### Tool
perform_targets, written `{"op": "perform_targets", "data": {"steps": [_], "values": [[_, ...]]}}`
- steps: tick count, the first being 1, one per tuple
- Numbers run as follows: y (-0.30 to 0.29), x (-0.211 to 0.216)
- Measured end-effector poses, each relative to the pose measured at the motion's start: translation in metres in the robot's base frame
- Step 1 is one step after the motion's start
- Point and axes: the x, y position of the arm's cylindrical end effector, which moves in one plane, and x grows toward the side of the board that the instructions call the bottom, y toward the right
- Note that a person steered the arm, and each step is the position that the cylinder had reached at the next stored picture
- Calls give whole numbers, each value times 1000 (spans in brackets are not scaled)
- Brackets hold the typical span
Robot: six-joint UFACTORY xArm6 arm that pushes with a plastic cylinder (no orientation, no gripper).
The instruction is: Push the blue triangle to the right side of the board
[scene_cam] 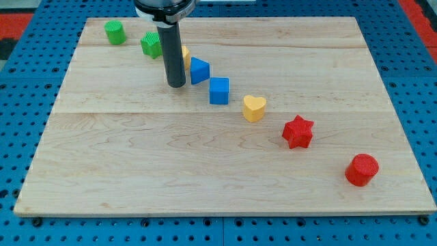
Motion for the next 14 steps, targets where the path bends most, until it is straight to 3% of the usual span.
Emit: {"op": "perform_targets", "data": {"steps": [7, 12, 14], "values": [[26, -16], [-37, -14], [-37, -6]]}}
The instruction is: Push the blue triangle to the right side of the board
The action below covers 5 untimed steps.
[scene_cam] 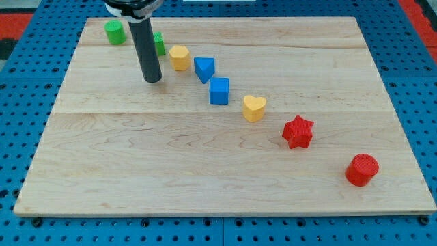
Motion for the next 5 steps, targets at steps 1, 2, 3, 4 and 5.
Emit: {"op": "perform_targets", "data": {"steps": [1, 2, 3, 4, 5], "values": [[53, -4], [59, -24], [80, -22], [85, -22], [102, -22]]}}
